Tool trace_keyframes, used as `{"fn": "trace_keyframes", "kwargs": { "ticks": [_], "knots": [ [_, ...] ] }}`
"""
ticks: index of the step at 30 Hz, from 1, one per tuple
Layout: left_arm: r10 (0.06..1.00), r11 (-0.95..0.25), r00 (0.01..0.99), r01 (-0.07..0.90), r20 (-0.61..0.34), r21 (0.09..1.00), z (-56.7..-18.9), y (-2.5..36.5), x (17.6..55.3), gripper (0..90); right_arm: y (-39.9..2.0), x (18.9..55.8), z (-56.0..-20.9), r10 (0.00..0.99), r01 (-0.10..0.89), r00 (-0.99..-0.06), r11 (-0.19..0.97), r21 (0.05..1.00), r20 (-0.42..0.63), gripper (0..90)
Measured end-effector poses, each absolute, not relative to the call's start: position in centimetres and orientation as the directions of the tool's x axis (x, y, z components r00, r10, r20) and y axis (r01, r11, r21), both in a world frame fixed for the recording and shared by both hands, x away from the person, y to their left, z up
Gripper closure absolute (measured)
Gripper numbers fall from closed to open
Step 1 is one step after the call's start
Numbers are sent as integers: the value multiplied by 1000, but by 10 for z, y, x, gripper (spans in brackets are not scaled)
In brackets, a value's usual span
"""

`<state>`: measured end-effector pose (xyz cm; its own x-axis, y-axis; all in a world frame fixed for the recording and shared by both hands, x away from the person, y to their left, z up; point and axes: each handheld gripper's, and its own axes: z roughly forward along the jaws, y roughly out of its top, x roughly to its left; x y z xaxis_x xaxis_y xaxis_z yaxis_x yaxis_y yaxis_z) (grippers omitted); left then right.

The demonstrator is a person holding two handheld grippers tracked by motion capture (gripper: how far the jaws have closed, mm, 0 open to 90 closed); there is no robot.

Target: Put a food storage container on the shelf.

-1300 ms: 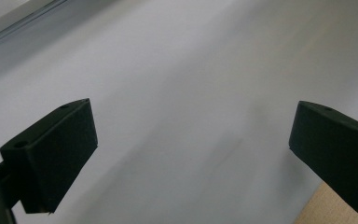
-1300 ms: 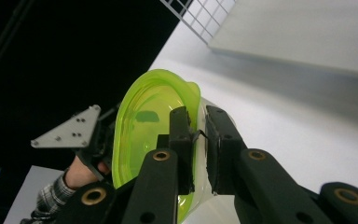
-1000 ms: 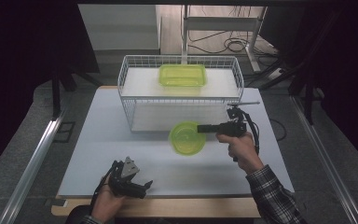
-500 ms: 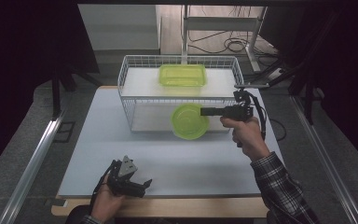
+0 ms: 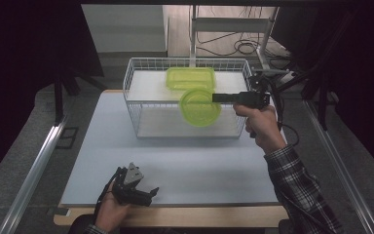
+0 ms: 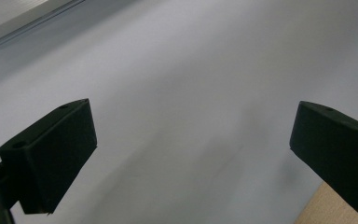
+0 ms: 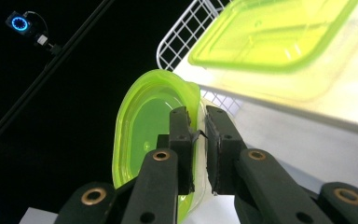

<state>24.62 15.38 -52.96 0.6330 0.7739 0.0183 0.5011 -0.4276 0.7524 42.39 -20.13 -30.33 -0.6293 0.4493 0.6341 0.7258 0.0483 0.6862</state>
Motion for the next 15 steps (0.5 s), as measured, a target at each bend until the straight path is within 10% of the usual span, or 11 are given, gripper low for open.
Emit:
{"fn": "trace_keyframes", "kwargs": {
  "ticks": [15],
  "knots": [
    [775, -427, 631, 506, 16, 750, -530, 154, 246, 3, -189, 447, -264, 491, 688, -626, -20, 726, 606, 815]
  ]
}}
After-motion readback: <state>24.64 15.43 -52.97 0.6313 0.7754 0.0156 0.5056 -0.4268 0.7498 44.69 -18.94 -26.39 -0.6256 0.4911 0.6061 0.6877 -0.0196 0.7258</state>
